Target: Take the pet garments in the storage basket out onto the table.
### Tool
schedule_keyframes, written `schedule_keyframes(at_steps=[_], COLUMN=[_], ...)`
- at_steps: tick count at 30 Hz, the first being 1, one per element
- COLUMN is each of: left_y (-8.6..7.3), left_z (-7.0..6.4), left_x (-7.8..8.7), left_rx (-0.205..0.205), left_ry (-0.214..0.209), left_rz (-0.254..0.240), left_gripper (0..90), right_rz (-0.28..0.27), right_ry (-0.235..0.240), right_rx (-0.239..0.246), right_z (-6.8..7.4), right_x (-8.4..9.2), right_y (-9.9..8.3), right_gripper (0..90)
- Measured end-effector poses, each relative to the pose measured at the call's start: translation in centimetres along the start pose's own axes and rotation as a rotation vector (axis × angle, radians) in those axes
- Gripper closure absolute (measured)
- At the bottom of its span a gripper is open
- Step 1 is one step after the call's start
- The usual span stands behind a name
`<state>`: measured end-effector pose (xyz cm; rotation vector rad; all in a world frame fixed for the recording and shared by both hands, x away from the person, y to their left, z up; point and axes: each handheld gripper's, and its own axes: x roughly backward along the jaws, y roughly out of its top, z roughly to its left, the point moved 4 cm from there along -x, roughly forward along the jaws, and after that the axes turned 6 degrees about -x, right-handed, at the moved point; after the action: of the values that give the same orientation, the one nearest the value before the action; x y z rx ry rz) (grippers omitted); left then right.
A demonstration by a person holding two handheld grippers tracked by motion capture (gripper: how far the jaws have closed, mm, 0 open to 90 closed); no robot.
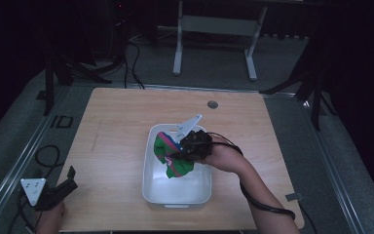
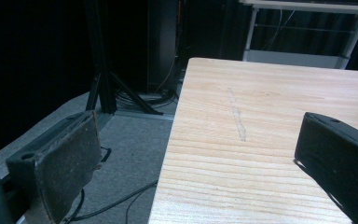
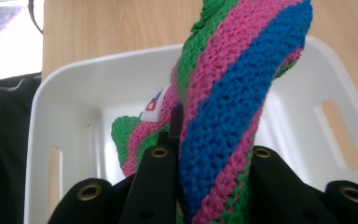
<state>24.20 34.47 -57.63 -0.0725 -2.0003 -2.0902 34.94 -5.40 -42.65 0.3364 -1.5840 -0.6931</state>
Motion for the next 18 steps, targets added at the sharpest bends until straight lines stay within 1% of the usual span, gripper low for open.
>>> schedule_keyframes(at_steps=[2,6,10,14,16,18], left_y=[0.0,0.0,0.0,0.0,0.0,0.0], left_z=[0.0,0.0,0.0,0.0,0.0,0.0], left_x=[0.0,0.0,0.0,0.0,0.0,0.0], left_rx=[0.0,0.0,0.0,0.002,0.002,0.001], left_ry=[0.0,0.001,0.0,0.001,0.002,0.002], left_rz=[0.0,0.0,0.002,0.001,0.0,0.0], left_gripper=[1.0,1.0,1.0,1.0,1.0,1.0], right_rz=[-0.021,-0.083,-0.135,-0.16,-0.163,-0.167], right_ry=[-0.011,-0.029,-0.047,-0.067,-0.087,-0.093], right_rx=[0.004,-0.008,-0.025,-0.026,-0.026,-0.029], right_z=[-0.1,-0.4,-0.9,-1.3,-1.5,-1.7], right_x=[0.8,2.7,4.4,5.8,6.3,6.6], right_y=[0.4,1.6,2.3,2.5,2.5,2.5], right_gripper=[80.1,80.1,80.2,80.1,80.1,80.1])
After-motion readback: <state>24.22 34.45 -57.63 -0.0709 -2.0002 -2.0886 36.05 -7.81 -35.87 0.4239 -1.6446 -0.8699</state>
